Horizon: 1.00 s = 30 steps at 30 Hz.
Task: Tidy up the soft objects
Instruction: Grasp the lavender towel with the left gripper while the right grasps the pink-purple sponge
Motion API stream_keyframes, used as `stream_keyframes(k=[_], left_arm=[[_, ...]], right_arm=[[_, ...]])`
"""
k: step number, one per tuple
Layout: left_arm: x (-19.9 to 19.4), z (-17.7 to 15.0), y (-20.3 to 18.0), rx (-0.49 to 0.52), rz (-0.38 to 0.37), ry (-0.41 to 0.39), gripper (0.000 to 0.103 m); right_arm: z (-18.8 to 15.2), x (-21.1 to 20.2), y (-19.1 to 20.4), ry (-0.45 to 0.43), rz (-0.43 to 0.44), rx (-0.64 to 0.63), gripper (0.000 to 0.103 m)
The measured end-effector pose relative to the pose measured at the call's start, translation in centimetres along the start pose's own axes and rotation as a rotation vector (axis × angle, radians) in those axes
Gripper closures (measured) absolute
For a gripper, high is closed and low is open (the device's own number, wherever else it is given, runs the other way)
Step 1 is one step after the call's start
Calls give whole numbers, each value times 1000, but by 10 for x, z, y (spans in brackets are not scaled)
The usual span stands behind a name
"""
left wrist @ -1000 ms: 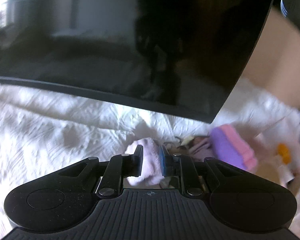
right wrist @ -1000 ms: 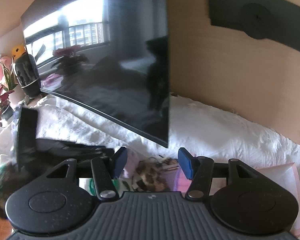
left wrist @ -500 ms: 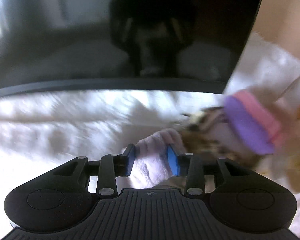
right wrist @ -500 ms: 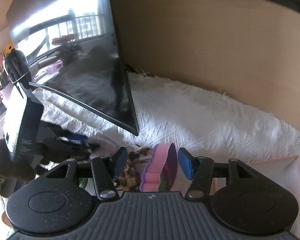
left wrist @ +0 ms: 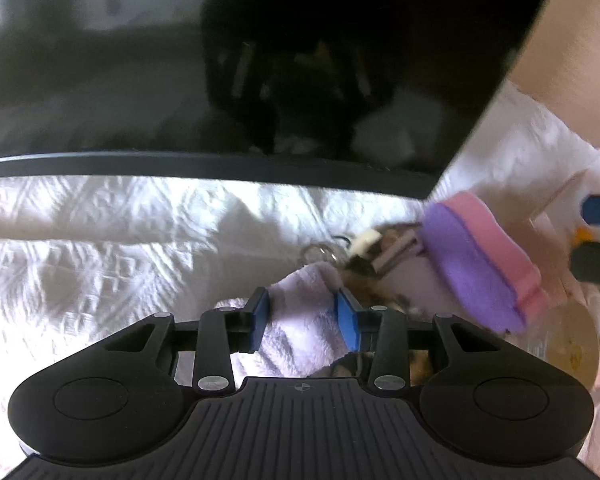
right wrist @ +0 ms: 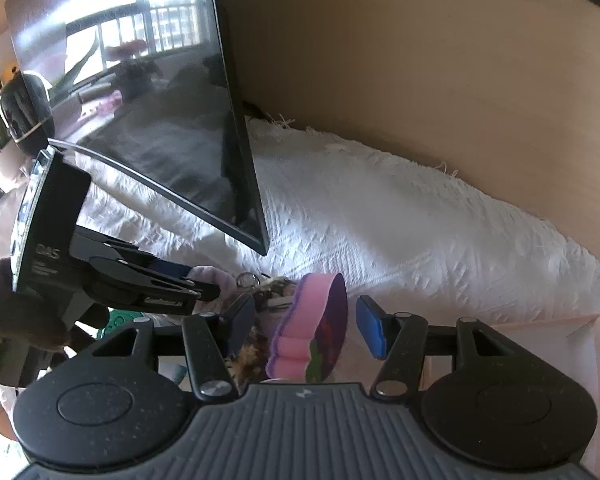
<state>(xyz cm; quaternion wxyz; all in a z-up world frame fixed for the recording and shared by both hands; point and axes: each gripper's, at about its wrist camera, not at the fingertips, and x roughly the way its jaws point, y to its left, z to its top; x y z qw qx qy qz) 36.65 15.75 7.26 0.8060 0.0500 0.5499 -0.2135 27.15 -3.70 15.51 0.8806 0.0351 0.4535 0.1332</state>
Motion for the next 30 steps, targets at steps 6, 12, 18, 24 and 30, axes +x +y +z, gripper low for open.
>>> stream_keyframes(k=[6,12,18,24,30], left_arm=[[1,-1,2,29,89,-19,55],[-6,-6,20,-4,113,-14,54],[4,-7,35,-117,32,-2,50],[14,-2,31,-117,25,-5,47],[-1,-7,31,-58,63,-2,52]], right_arm=[[6,21,-5,66,19,21,47],[10,43,-6,132,28,18,47],[17,76,5,213,39,37,47],[13,87,2,241,31,74,62],[9,76,-7,210,31,53,68]])
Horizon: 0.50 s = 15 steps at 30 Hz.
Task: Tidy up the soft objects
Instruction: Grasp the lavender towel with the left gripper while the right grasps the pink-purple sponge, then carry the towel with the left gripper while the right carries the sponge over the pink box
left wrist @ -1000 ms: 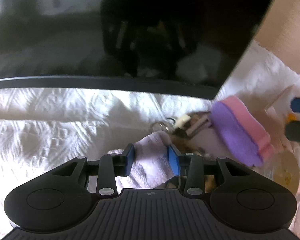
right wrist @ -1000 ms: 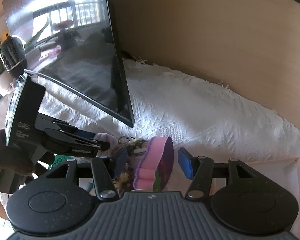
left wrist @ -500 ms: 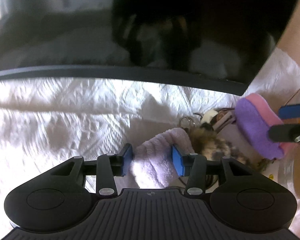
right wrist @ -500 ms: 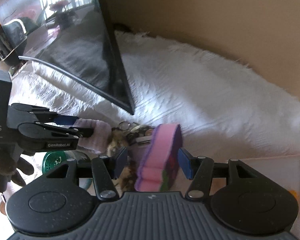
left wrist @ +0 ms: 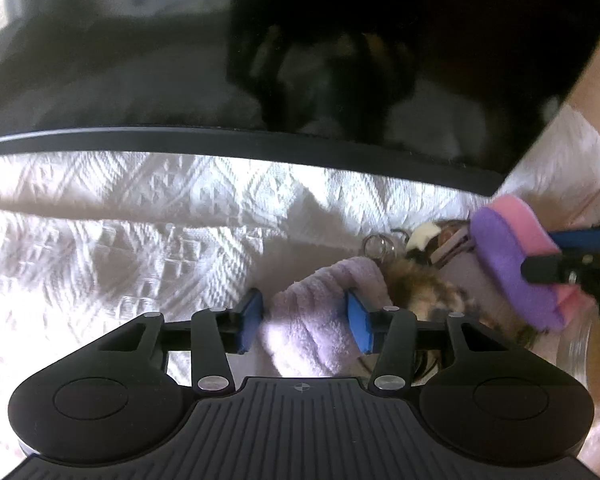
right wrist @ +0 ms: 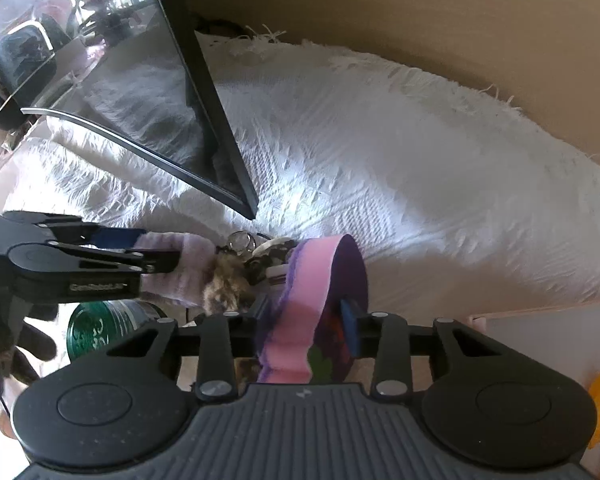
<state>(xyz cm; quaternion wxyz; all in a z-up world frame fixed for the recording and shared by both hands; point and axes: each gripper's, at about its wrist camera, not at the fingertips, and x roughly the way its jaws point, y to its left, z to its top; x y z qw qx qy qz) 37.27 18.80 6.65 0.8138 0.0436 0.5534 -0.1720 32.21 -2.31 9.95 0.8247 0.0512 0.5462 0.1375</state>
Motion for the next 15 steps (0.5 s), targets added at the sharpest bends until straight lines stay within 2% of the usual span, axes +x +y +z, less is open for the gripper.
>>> stream_keyframes(k=[3,9,12,15], left_arm=[[2,-3,-3,11,-1,8,51],[17,3,3,-53,-58,15,45],[20,7,0,-39,-49,24,40],[20,9,-3,-9,-38,38,40]], right_arm=[[2,3,-2,7,3,9,67],[4,11,3,31,13,10,63],[4,13,5,37,14,3,62],[4,14,5,36,13,0,62]])
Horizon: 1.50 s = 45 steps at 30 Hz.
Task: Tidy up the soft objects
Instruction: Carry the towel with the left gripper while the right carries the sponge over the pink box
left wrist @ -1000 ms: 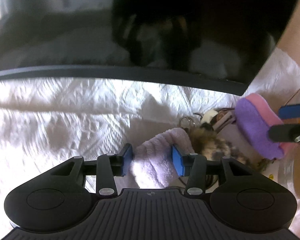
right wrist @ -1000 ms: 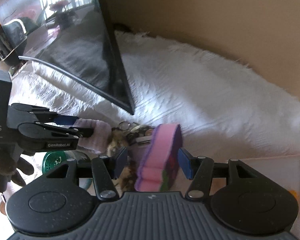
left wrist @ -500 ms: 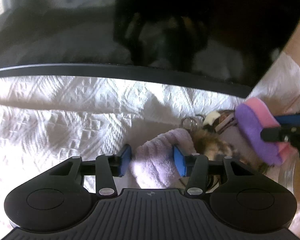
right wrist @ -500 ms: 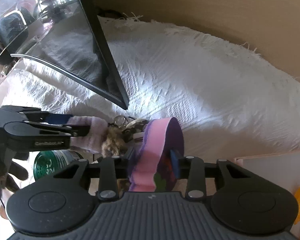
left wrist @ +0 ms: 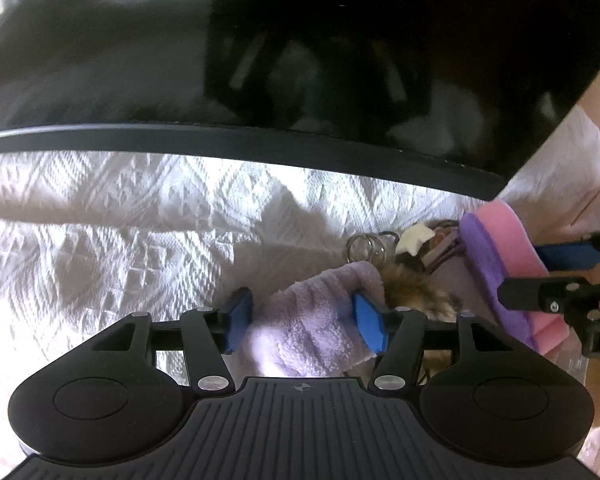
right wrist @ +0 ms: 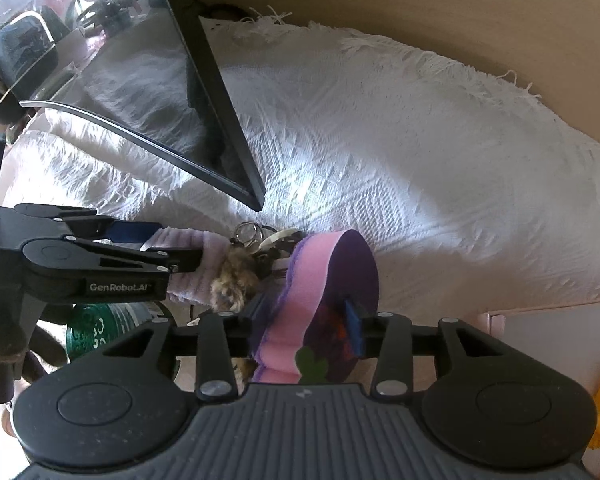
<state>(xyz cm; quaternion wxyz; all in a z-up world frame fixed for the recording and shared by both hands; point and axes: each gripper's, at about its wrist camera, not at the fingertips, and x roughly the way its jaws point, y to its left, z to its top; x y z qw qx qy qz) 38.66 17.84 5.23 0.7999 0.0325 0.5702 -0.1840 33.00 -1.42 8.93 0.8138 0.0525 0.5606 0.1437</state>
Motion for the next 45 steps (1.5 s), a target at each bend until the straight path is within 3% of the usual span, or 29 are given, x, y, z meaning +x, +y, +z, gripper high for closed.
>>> stream_keyframes(k=[6,7,8,9,16,21,31,36,45], left_arm=[[0,2,0,-19,-8,-2,48],[0,0,-1,-18,-10,-14,53],[3,-2,-6,-19,-18,-36,69],[0,-5,-6,-26,-34,-52,79],[-30,-30,-18,4,-46,-165,83],[-77,-48,-16,-16,-60,-263,84],[-162,-61,-30,-22,-65,-385,84],[-179,-58,-62,-25,-128,-420,84],[-172,-36,-177,90,-317,-390,84]], right_arm=[[-2,-9,-1,-34,-2,-33,67],[-3,-12,-2,-42,-2,-35,68],[-3,-14,-3,-48,1,-34,68],[-4,-17,-3,-57,4,-31,69],[-9,-47,1,-164,60,-18,69],[-15,-81,14,-244,64,-38,69],[-41,-157,15,-378,83,-48,69],[-61,-192,-6,-433,73,-43,69],[-116,-241,-86,-512,12,31,69]])
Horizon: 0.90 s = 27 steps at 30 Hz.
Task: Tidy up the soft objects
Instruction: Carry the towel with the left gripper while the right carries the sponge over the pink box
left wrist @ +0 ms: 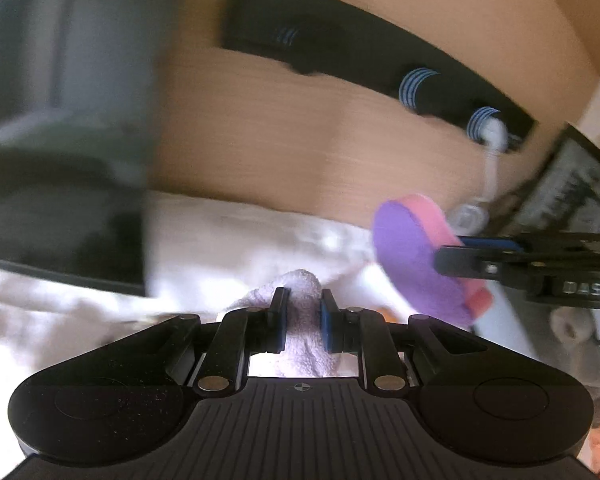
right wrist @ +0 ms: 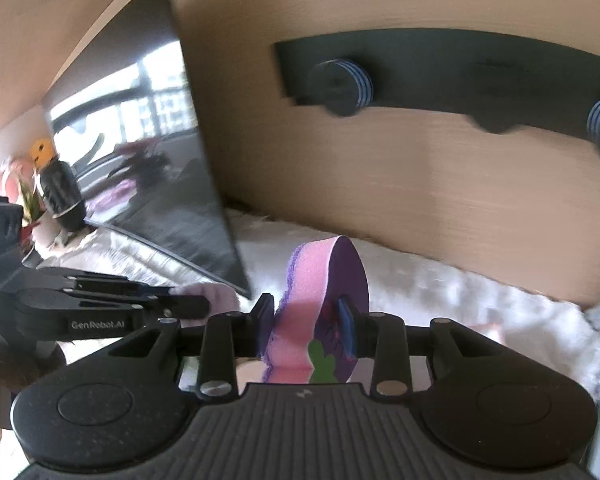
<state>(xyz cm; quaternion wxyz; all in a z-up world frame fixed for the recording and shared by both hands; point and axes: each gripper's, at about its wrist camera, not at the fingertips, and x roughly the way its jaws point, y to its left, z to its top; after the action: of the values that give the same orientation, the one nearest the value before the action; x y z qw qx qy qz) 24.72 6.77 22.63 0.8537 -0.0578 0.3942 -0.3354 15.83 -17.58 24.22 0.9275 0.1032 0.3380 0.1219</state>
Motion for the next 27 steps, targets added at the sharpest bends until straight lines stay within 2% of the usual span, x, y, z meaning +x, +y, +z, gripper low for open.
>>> stream_keyframes(k=[5,11,16,20,27], left_arm=[[42,-3,-52,40,-94,42,84],[80,-22,-81,26,-156,70,84],[108,-51,-82,-3,-112,27,84],[125,-70,-86,50,-26,-17,83],[156,-90,-88,113,6,85,81]], right_arm=[[-18,-24,-46,-22,-72,49,69],[-33,-31,-81,-21,-137,102,69],[-45,-19,-89,-19,-184,107,69],[-57,3,-91,0,-206,94,69],[-73,52,-99,58,-239,83,69]])
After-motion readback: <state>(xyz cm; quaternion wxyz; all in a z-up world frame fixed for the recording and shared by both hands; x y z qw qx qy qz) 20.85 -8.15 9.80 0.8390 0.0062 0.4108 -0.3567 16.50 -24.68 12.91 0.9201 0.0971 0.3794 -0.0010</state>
